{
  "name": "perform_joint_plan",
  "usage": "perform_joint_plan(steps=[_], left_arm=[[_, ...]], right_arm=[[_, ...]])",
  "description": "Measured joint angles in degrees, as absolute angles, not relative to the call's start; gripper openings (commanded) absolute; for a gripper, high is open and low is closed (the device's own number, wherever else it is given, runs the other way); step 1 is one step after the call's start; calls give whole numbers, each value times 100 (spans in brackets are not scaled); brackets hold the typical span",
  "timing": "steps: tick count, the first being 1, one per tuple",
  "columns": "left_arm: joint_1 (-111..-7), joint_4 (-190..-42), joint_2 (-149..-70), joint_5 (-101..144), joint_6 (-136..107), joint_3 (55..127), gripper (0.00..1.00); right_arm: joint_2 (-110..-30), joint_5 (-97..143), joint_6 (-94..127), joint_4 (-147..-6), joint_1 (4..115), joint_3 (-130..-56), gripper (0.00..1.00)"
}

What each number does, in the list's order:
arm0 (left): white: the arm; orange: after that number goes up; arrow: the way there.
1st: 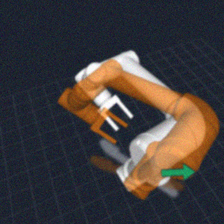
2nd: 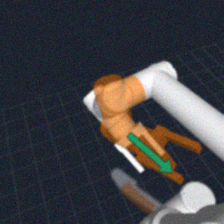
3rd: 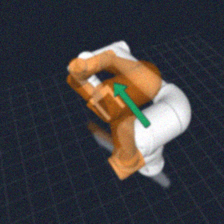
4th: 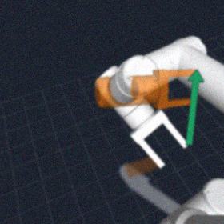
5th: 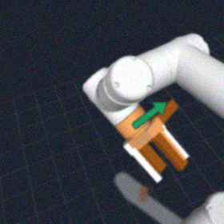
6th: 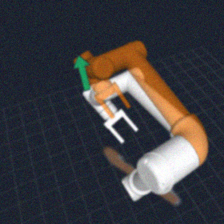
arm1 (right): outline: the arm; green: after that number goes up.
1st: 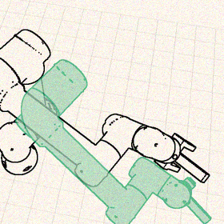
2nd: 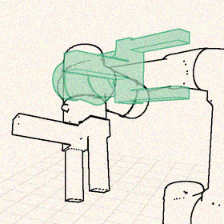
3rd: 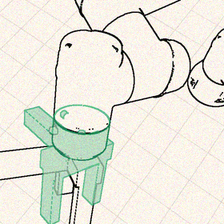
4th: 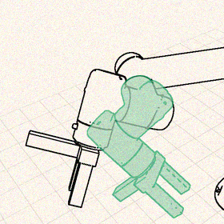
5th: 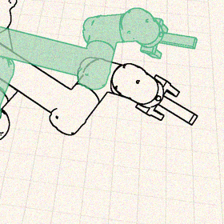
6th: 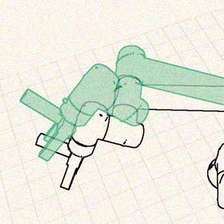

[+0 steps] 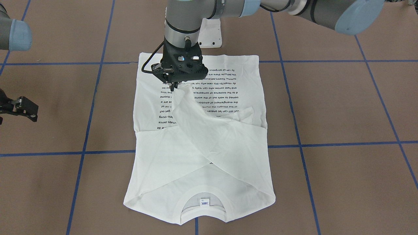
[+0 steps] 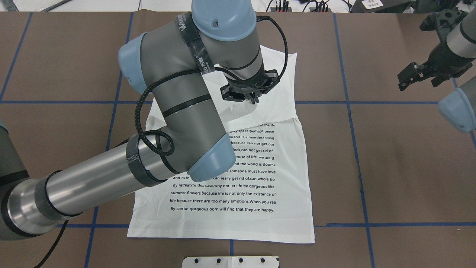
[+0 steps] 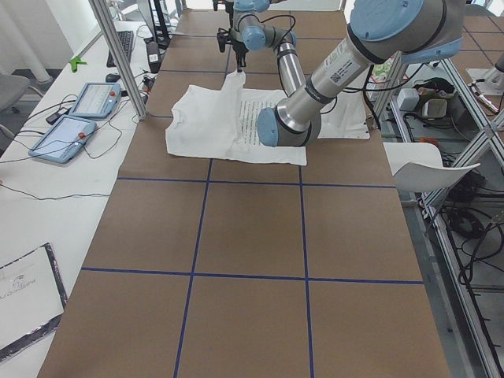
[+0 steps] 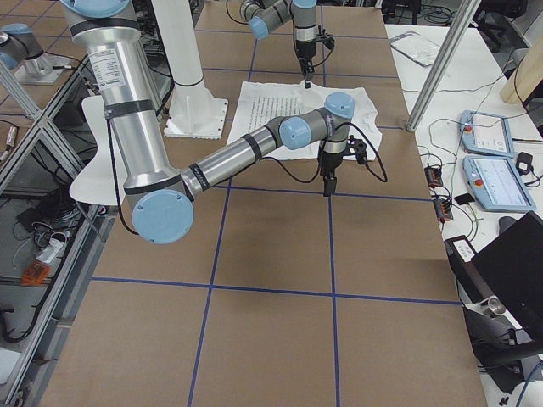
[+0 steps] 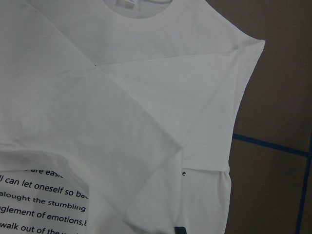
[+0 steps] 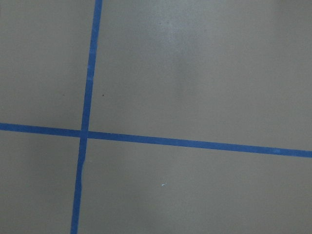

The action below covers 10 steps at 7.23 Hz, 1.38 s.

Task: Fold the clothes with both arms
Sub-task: 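Carry the sleeve cuff across the shirt front toward the collar, then release the sleeve on the shirt front and lift the left gripper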

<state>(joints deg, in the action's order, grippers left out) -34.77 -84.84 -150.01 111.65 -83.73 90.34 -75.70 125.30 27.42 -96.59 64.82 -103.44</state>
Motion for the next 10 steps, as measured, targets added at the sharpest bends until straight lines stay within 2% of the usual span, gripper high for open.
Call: perform_joint_plan(steps=[2, 5, 6, 7, 10], left_arm=[[-3371, -8818, -15055, 11142, -8521, 8718, 0], [-3110, -9979, -15404, 11046, -8914, 7374, 0], [-3047, -10321, -15512, 11015, -9046, 6999, 22], [-2997, -10545, -15558, 11002, -9144, 6790, 99], [-2820, -11129, -15519, 10722, -9166, 6689, 100]], right_arm=[[-7582, 12533, 2742, -9628, 6486, -10311, 100], [-7587, 12532, 2744, -9624, 6486, -10277, 100], [-7589, 12528, 2746, -9624, 6486, -10266, 100], [-7588, 12525, 2745, -9624, 6486, -10252, 100], [-7577, 12526, 2748, -9624, 6485, -10209, 100]])
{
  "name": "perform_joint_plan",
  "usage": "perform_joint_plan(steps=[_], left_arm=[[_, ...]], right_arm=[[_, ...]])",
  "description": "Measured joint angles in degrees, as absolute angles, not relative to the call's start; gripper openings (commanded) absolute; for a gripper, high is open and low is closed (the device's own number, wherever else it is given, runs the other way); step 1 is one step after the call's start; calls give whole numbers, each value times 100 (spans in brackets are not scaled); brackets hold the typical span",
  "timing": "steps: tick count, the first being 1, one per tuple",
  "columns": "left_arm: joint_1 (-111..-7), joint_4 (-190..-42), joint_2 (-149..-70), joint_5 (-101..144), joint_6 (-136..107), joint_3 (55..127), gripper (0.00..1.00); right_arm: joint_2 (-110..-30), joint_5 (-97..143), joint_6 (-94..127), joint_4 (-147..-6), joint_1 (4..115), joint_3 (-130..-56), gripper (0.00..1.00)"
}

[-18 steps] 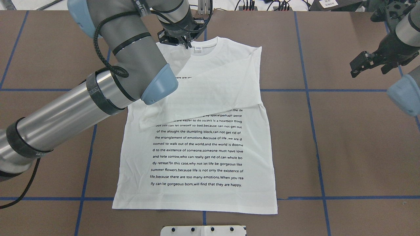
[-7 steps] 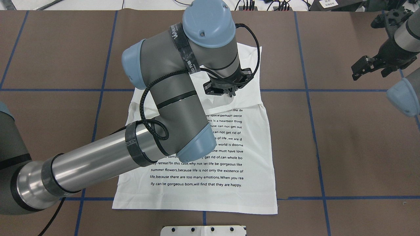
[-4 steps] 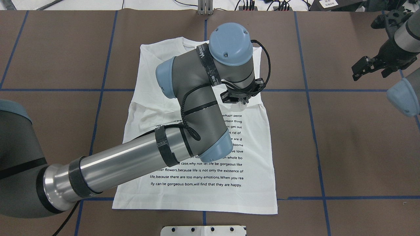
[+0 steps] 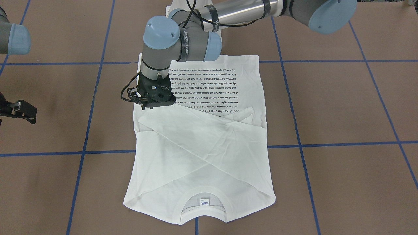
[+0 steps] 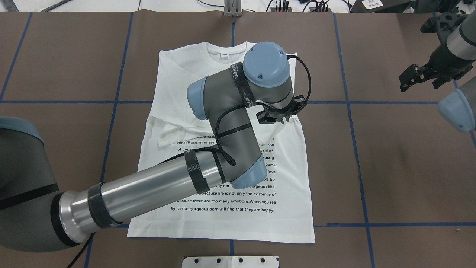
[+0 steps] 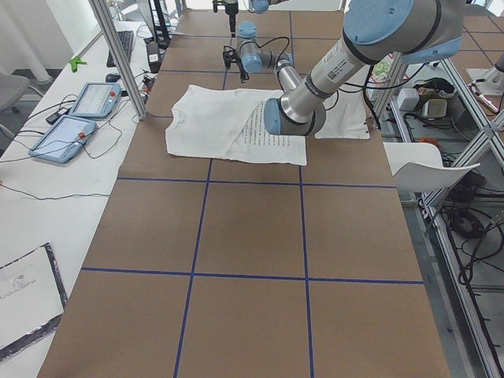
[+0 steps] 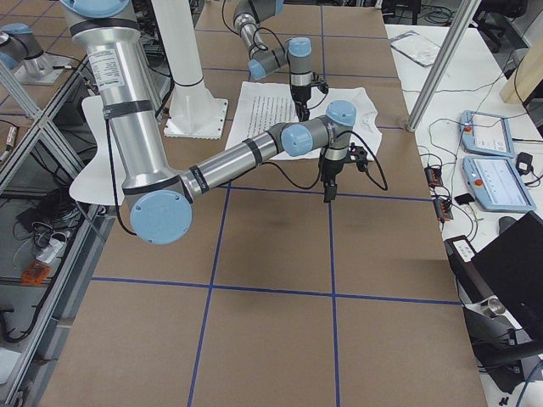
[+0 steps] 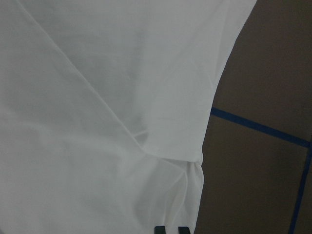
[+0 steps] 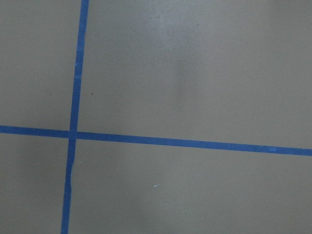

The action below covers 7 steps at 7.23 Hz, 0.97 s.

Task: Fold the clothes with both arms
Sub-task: 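Release the sleeve on the shirt front and lift the left gripper, then move both grippers to the shirt's side edges near the robot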

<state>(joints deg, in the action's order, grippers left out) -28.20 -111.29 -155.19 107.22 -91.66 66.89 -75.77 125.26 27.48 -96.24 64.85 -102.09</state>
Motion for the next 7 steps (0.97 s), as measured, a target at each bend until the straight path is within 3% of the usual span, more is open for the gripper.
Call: perform_joint_plan(steps=[3, 7], left_arm=[[-2779, -11066, -15290, 10630, -9064, 7037, 100], [-2815, -9669, -13488, 10636, -8191, 9897, 100]], right_arm=[[-7564, 12727, 2768, -9618, 6478, -10235, 100], [-8079, 12719, 3745, -9601, 5956, -11193, 100]])
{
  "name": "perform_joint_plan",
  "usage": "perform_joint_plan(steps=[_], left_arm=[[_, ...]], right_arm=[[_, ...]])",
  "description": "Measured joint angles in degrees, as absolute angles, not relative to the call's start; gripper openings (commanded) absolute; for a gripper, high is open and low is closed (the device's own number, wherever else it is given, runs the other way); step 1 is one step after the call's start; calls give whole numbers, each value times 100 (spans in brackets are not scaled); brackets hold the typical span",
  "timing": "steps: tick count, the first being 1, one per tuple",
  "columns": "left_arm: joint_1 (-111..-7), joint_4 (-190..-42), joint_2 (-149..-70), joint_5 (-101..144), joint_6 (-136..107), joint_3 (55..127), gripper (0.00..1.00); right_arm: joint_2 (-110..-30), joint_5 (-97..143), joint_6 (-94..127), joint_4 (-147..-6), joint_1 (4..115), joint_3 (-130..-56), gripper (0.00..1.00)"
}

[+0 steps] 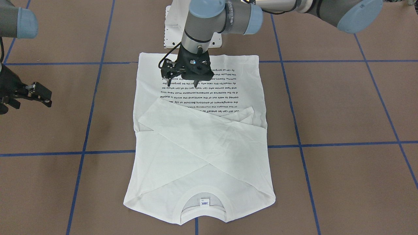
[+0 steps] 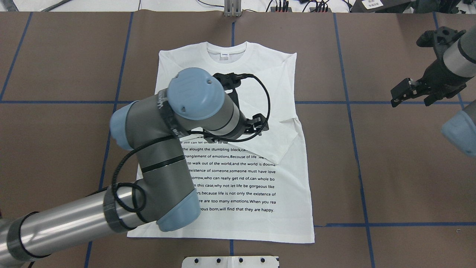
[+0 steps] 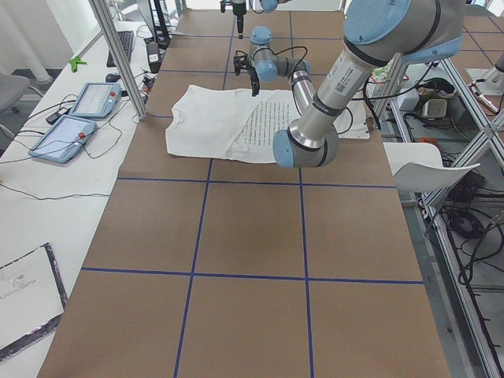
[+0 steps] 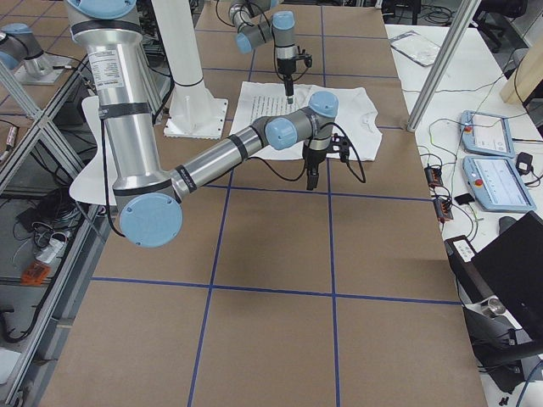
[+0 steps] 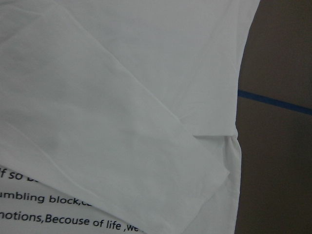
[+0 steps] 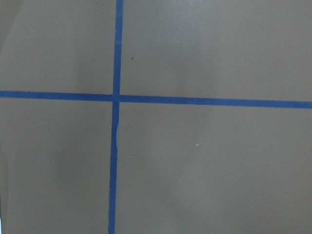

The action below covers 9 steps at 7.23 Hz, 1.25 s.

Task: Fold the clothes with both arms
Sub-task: 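Move both grippers to the shirt's side edges near the robot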

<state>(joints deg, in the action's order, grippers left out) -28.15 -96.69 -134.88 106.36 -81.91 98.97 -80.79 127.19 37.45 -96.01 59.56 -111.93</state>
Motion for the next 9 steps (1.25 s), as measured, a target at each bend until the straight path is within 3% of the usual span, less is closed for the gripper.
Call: perform_joint_plan(steps=[4, 9], left_arm=[[-2962, -9305, -12085, 10635, -7303, 11410, 99], [-2979, -9331, -11589, 10659, -7159, 11737, 99]], right_arm=[[-8454, 11503, 6797, -7888, 3944, -11707, 100], [-8283, 9831, 9311, -8086, 1236, -12189, 100]])
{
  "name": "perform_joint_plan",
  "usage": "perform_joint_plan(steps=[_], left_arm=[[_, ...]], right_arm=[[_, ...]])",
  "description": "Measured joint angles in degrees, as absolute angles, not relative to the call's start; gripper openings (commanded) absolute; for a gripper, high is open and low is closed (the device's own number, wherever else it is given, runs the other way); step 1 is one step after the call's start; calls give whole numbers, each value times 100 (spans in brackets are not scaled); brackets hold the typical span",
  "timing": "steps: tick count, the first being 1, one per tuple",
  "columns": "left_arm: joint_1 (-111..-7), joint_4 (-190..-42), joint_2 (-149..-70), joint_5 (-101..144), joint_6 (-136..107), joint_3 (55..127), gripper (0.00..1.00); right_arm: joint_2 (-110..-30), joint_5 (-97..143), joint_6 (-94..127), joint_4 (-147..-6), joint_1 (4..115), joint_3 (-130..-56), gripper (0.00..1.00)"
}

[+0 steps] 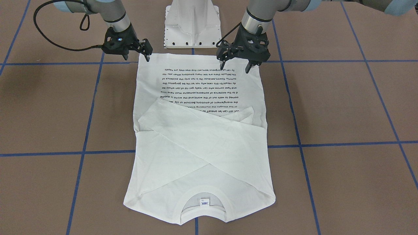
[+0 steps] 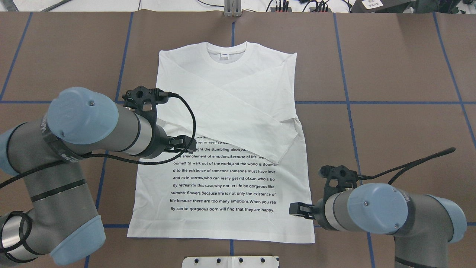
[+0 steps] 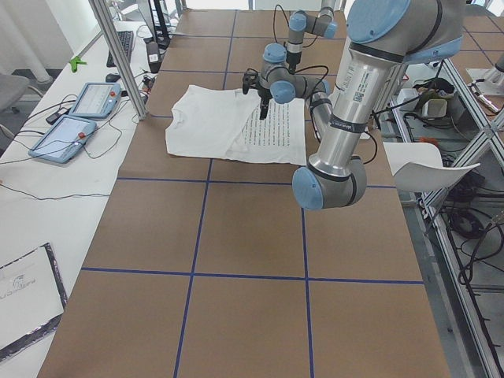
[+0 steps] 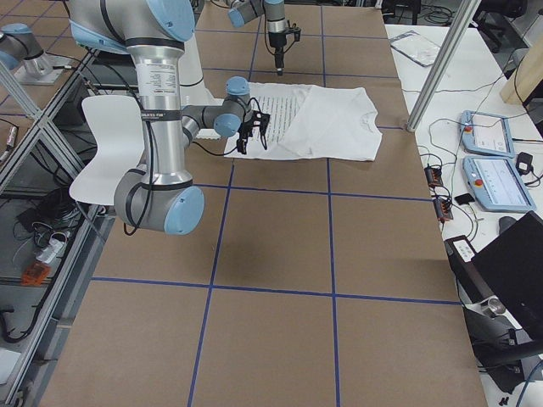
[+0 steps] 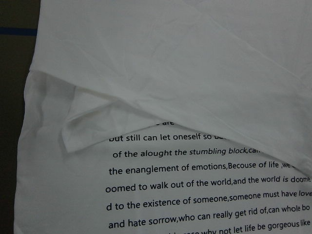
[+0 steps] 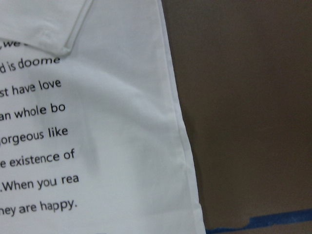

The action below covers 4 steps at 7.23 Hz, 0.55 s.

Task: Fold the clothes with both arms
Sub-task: 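Move both grippers to the shirt's side edges near the robot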

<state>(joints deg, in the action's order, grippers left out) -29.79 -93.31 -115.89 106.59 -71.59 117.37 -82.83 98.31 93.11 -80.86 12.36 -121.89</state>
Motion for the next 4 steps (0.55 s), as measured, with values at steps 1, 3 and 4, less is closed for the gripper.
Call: perform_joint_plan(steps=[1, 3, 4], left_arm=[[-2970, -9328, -11587, 10656, -7160, 11736, 99], [-2946, -9326, -11594, 10651, -7163, 11726, 99], [-2935, -9325, -11609, 10649, -7163, 11721, 99]], right_arm=[[-8165, 9742, 9398, -8321, 1046, -12191, 100], [-8081, 9707, 9437, -8460, 860, -12087, 98], [-8053, 9725, 9439, -8461, 819, -11999, 95]])
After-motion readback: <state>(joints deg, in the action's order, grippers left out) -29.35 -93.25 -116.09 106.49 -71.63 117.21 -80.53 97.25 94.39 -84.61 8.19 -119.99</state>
